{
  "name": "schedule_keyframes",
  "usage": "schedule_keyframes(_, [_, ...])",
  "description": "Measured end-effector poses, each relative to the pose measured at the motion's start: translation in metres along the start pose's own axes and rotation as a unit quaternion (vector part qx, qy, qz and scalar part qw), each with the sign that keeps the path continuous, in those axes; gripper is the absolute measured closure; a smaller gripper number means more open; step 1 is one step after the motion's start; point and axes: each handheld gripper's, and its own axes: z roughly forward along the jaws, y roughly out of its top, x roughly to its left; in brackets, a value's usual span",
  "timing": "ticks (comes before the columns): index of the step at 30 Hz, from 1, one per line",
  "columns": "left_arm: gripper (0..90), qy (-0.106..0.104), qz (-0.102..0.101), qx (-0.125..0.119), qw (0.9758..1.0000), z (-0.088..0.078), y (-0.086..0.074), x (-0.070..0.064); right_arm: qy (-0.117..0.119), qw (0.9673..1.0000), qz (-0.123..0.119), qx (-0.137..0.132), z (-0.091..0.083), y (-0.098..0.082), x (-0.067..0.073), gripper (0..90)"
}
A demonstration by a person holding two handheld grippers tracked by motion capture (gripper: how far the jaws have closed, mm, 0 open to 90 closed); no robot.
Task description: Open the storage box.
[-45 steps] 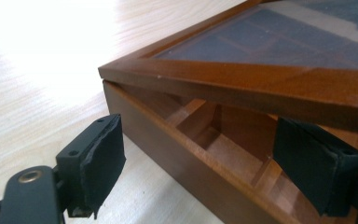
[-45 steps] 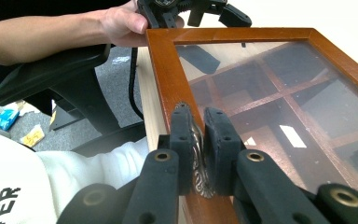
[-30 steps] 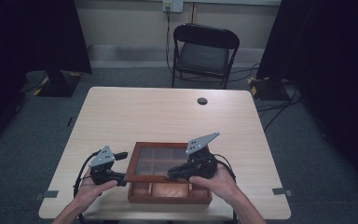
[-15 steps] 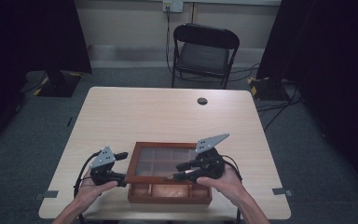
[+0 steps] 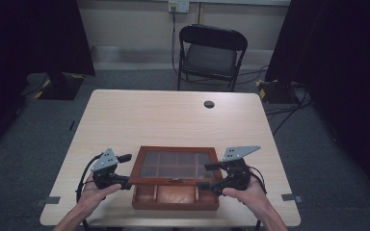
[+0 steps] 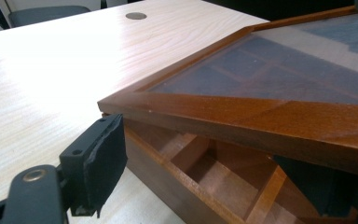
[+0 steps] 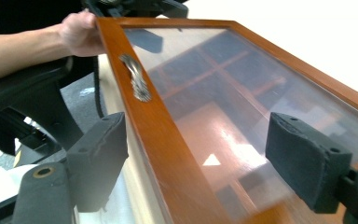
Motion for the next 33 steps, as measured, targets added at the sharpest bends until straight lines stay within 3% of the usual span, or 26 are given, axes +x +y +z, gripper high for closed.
schedule_keyframes(2, [17.0,-0.001,-0.007,-0.006,1.0,0.002,0.002,0.0,-0.005,1.0,0.003,-0.004,-0.002,-0.002,-0.002,19.3])
schedule_keyframes(4, [17.0,-0.004,0.004,-0.002,1.0,0.002,0.006,0.0,-0.01,0.9999,0.003,-0.007,-0.005,-0.003,-0.003,19.0])
schedule_keyframes(13, [18.8,-0.006,0.007,-0.017,0.9998,0.005,0.014,-0.002,-0.023,0.9993,-0.02,-0.02,-0.009,-0.001,-0.002,18.8])
schedule_keyframes(33, [29.3,-0.022,0.004,-0.022,0.9995,0.013,0.03,0.003,-0.042,0.9982,-0.022,-0.036,-0.013,0.009,-0.012,17.8])
